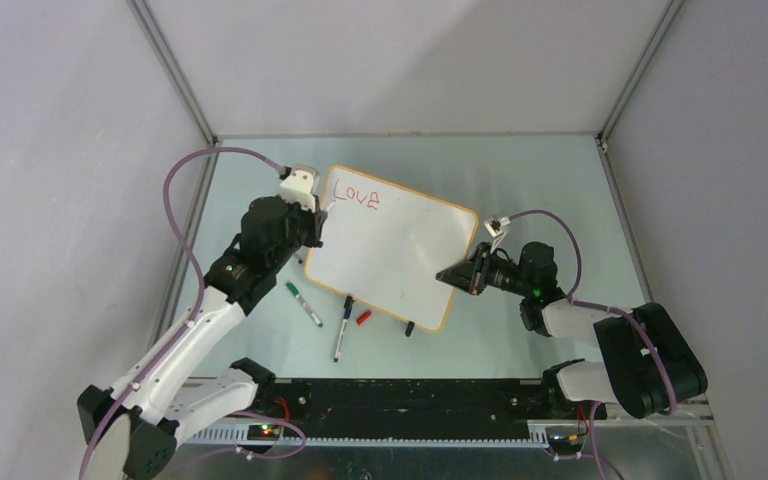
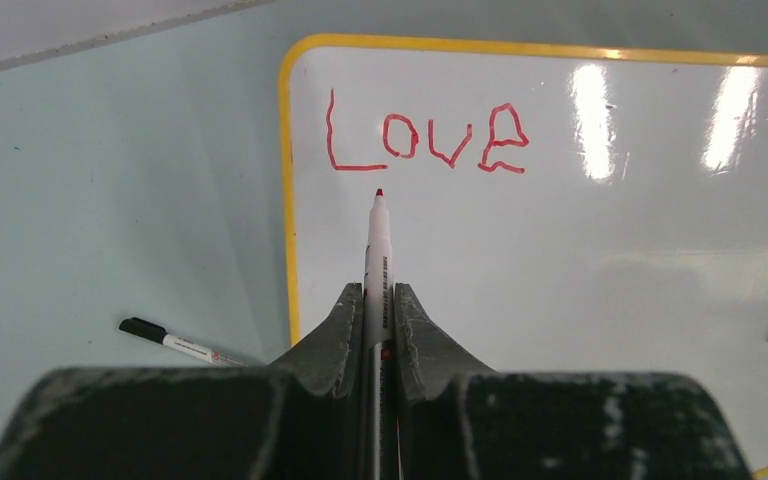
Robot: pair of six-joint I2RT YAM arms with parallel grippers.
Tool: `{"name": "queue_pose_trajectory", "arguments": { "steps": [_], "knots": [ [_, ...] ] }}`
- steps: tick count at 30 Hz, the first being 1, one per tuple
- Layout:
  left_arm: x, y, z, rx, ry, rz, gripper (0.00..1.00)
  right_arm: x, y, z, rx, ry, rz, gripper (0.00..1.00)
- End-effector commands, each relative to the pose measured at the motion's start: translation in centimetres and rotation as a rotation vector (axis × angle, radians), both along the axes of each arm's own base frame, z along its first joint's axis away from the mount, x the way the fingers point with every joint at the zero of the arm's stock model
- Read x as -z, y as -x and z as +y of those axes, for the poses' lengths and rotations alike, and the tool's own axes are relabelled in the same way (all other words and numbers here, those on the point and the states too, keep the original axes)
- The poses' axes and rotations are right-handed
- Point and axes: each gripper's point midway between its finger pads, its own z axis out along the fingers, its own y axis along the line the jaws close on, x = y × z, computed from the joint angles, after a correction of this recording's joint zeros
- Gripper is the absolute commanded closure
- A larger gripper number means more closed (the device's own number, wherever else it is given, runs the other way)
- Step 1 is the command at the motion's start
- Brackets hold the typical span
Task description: Write a sentence on the whiteboard
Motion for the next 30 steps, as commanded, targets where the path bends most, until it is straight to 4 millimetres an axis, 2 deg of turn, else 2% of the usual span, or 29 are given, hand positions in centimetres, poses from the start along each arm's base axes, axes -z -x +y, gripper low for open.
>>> {"name": "queue_pose_trajectory", "arguments": {
  "steps": [1, 8, 15, 24, 30],
  "knots": [
    [-0.1, -0.7, -0.9, 0.024, -0.004, -0.006, 1.0, -0.8, -1.2, -0.8, 0.05, 0.03, -0.103, 1.0],
    [0.6, -0.8, -0.4, 0.004, -0.032, 0.021, 1.0, -0.7, -1.3, -0.9, 0.062, 0.031, -0.105, 1.0],
    [0.9, -0.8, -0.8, 0.021, -0.03, 0.03, 1.0, -0.5, -1.2, -0.9, 0.063, 0.035, -0.102, 1.0],
    [1.9, -0.7, -2.7, 0.088, 0.011, 0.106, 1.0, -0.6, -1.3, -0.9, 0.066, 0.039, -0.111, 1.0],
    [0.5, -0.6, -4.7, 0.165, 0.08, 0.118, 1.0, -0.6, -1.3, -1.1, 0.074, 0.049, -0.119, 1.0]
  ]
}}
